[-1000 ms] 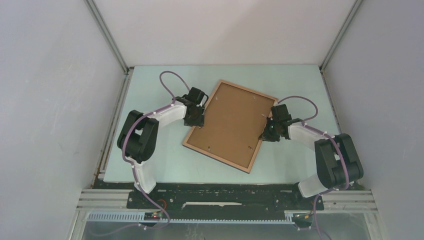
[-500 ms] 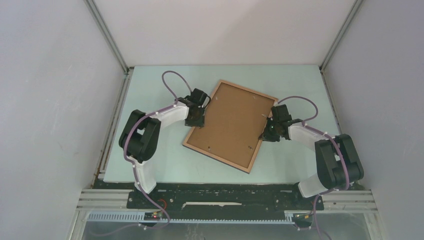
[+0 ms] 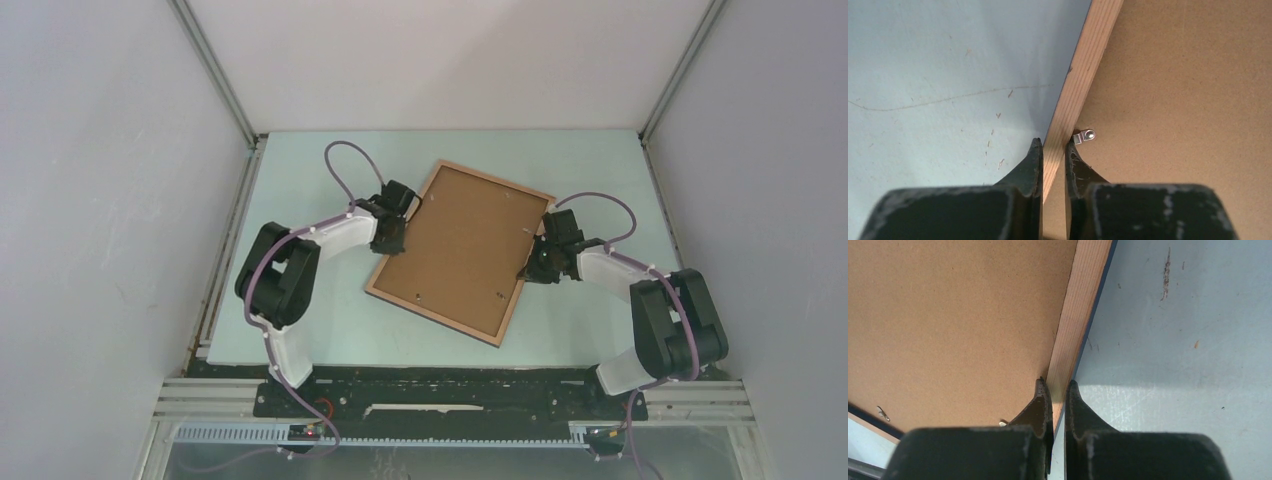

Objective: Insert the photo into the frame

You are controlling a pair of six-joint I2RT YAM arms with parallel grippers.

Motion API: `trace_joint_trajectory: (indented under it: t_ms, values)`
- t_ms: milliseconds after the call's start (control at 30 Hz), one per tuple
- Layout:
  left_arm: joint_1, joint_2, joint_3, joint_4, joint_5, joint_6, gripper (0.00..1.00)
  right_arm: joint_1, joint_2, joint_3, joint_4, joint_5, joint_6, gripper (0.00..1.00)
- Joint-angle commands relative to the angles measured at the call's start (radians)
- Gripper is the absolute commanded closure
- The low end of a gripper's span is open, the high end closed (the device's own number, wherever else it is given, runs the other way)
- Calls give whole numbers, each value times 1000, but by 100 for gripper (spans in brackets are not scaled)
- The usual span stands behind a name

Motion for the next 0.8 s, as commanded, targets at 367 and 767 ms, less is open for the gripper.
trace_joint_trajectory:
  t_ms: [367, 767]
  values:
    - [-1, -310, -402, 155, 216, -131, 94, -110, 20, 35, -9, -155, -57, 89]
    - [7, -330, -165, 103, 124, -96, 21, -165, 142, 189, 87, -175, 75, 40]
